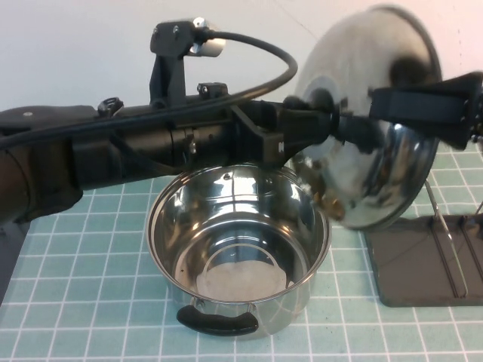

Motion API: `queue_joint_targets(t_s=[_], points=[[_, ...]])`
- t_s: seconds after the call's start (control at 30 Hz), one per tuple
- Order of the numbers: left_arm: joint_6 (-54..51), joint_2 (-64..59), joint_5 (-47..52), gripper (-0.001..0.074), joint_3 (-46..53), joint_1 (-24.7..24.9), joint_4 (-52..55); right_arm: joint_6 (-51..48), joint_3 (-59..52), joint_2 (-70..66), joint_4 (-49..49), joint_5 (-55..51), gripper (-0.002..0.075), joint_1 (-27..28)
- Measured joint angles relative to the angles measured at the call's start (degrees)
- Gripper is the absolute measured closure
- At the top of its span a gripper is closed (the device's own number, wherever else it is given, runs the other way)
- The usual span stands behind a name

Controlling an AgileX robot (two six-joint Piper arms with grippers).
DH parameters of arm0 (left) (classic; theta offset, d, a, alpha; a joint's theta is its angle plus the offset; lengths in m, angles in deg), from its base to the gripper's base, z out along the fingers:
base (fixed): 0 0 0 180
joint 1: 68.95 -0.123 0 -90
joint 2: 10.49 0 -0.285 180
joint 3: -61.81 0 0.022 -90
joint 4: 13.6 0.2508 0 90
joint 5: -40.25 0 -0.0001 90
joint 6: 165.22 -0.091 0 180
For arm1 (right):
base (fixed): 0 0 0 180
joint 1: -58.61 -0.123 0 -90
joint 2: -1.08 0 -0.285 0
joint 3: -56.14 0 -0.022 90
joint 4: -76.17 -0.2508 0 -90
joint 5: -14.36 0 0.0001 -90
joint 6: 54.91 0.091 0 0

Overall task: Put pot lid on rack
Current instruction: Hand over the pot lid, then place the pot lid on the pot rack

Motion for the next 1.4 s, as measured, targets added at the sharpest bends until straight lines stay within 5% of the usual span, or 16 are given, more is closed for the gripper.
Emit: queue_joint_targets(t_s=[0.2, 0.37, 0.47, 0.97, 1.4], points=[[-0.8, 1.0, 1.2, 0.0262, 0.0, -2.4, 0.1, 2.8, 7.6, 6.7, 18.5, 4.6, 0.0661, -0.1], [-0.7, 3.4, -2.6, 0.0607, 0.0, -5.0, 5.7, 13.7, 9.7, 14.3, 41.9, 7.3, 0.0661, -0.1], [0.3, 4.5, -6.4, 0.0696, 0.0, -5.2, 10.5, 18.8, 8.0, 16.2, 49.8, 7.8, 0.0661, -0.1], [2.8, 5.1, -9.2, 0.0733, 2.5, -5.3, 15.0, 19.3, -5.9, 7.7, 52.9, 27.1, 0.0661, -0.1], [2.7, 5.1, -9.2, 0.0733, 4.1, -5.3, 15.8, 13.7, -5.9, 4.9, 46.4, 29.0, 0.0598, -0.1]])
